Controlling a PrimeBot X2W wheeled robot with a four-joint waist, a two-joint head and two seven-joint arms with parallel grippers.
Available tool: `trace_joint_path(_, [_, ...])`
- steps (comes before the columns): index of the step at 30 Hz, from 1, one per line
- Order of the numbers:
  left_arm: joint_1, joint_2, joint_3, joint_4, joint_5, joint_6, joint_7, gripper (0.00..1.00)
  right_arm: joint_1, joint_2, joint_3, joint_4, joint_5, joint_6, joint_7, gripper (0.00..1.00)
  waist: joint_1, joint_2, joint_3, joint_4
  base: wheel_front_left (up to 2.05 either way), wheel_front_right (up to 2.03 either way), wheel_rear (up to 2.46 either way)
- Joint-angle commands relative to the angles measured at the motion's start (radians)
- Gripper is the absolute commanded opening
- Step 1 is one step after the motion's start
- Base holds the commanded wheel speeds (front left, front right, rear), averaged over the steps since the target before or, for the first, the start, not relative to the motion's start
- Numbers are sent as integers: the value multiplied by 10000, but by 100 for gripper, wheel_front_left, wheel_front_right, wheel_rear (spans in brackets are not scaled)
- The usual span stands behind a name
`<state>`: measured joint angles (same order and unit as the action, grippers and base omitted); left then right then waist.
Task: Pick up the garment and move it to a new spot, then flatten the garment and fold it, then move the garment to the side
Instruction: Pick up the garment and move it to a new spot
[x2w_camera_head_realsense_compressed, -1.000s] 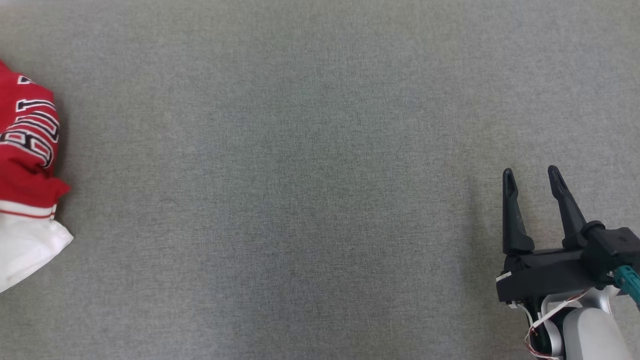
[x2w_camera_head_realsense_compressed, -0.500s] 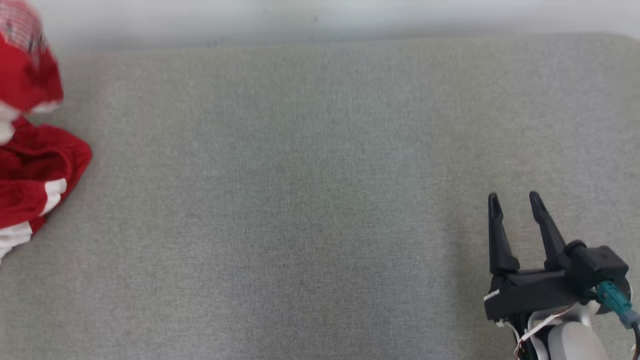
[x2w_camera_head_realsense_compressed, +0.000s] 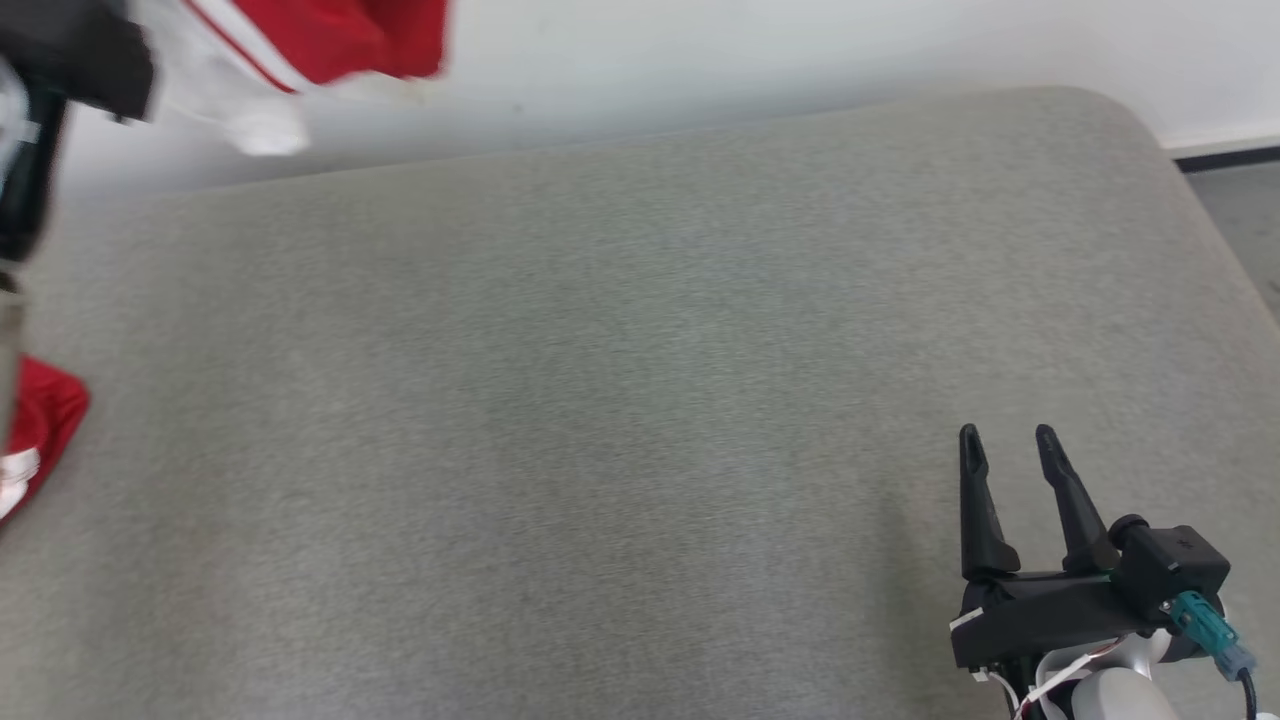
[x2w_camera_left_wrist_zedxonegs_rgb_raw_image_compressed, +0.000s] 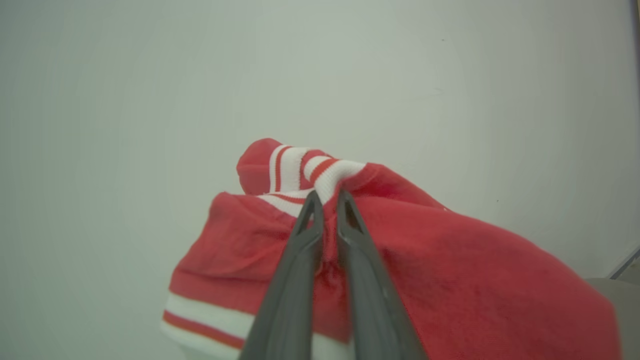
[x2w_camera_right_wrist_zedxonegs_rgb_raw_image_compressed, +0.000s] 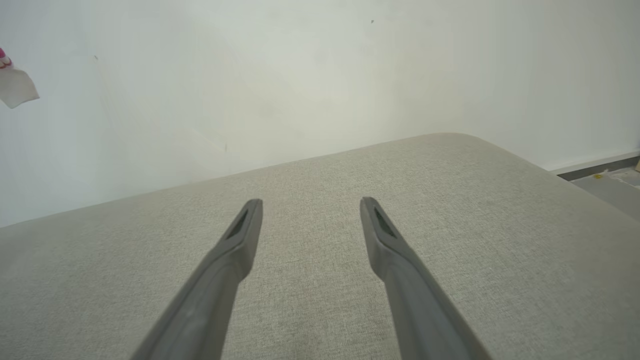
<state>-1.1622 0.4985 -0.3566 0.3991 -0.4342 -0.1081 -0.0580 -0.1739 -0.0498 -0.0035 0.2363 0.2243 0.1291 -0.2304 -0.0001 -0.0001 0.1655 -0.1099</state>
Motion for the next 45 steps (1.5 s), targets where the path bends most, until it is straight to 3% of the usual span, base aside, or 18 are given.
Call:
trace_joint_path(1, [155, -135, -97, -178, -16, 55, 78, 0, 8, -10, 53, 53, 53, 30, -83, 100, 1, 1, -141, -641, 0, 0, 0])
trace_joint_path(10, [1894, -1432, -974, -1032, -331, 484, 164, 0, -90, -8, 184, 417, 200, 30, -259, 100, 1, 1, -148, -1761, 0, 0, 0])
trace_joint_path(24, [5020, -2572, -1947, 701, -666, 772, -1010, 0, -259, -8, 437, 591, 194, 30, -338, 100, 1, 1, 110, -1608, 0, 0, 0])
trace_joint_path(25, [5139, -2624, -2041, 872, -594, 799, -1098, 4, -252, -8, 444, 611, 167, 30, -335, 100, 1, 1, 89, -1538, 0, 0, 0])
trace_joint_path(26, [5224, -2642, -2149, 1034, -465, 828, -1200, 87, -245, -11, 474, 626, 143, 30, -338, 100, 1, 1, 68, -1473, 0, 0, 0])
trace_joint_path(27, [5296, -2718, -2229, 1168, -408, 859, -1316, 100, -234, -13, 470, 650, 123, 30, -338, 100, 1, 1, 24, -1399, 0, 0, 0])
trace_joint_path(31, [5391, -2857, -2247, 1381, -385, 864, -1634, 100, -199, -14, 503, 661, 66, 30, -344, 100, 1, 1, -134, -1172, 0, 0, 0])
trace_joint_path(37, [5571, -2610, -1651, 915, -225, 1154, -2044, 100, -30, -14, 477, 614, -109, 30, -313, 100, 1, 1, -567, -609, 0, 0, 0])
trace_joint_path(45, [6943, -1947, -202, -1215, 244, 1735, -2062, 100, 256, -14, 367, 321, -254, 30, -157, 100, 1, 1, -962, 149, 0, 0, 0])
